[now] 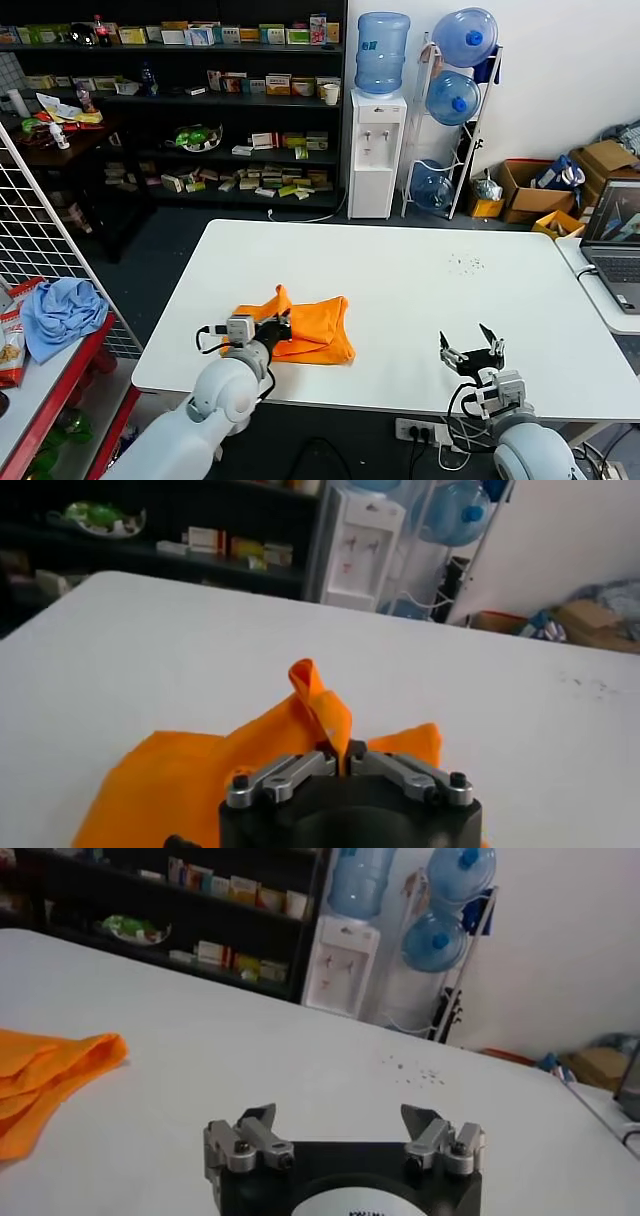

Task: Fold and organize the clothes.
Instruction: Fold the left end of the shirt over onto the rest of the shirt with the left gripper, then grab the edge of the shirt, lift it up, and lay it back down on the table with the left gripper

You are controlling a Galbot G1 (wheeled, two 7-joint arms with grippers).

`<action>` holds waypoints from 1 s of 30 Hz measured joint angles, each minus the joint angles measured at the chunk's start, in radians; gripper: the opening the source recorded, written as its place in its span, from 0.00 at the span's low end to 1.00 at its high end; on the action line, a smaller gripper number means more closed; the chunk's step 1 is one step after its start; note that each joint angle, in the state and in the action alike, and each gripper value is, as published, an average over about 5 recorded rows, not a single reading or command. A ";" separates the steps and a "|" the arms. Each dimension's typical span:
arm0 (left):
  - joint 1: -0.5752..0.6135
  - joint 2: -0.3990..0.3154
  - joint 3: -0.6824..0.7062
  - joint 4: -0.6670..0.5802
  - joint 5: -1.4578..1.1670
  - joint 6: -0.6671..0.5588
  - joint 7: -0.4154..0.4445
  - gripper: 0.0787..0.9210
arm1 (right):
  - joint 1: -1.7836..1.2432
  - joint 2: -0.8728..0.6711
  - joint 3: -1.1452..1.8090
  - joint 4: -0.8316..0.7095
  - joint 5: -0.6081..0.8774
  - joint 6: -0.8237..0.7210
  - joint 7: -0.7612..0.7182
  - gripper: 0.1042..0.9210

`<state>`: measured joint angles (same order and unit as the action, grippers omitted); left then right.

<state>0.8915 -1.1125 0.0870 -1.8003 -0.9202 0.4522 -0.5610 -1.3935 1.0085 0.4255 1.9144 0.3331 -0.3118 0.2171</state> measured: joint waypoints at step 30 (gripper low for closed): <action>0.042 0.023 -0.036 0.013 -0.014 -0.069 0.099 0.82 | 0.055 -0.010 -0.040 -0.025 -0.004 -0.022 -0.002 0.88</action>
<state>0.9336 -1.0900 0.0514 -1.7874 -0.9345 0.3835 -0.4624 -1.3382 0.9990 0.3853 1.8898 0.3294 -0.3339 0.2150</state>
